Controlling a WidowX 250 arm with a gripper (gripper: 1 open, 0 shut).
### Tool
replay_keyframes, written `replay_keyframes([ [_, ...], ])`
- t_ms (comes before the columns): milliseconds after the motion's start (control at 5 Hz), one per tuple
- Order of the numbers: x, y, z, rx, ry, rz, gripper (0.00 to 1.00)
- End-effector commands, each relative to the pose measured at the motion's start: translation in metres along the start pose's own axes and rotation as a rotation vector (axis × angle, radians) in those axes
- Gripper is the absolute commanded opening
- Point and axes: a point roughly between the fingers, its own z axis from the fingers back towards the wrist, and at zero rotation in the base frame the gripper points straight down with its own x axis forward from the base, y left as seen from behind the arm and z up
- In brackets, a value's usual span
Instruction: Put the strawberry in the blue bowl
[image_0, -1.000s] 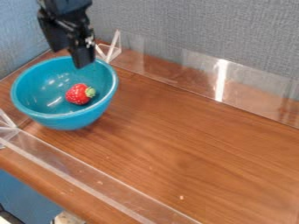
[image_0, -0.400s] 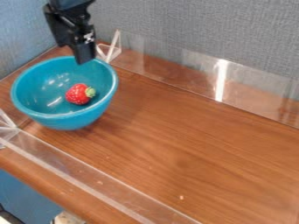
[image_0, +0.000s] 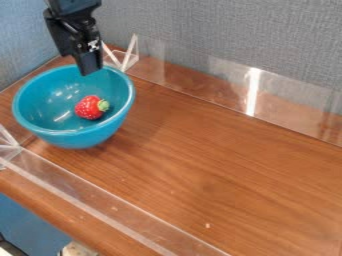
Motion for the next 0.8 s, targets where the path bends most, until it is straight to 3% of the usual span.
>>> replay_keyframes([
  [0,-0.004,-0.001,0.025,0.062,-0.041,0.055,1.00],
  [600,-0.008,-0.025,0.026,0.066,-0.058,0.095,1.00],
])
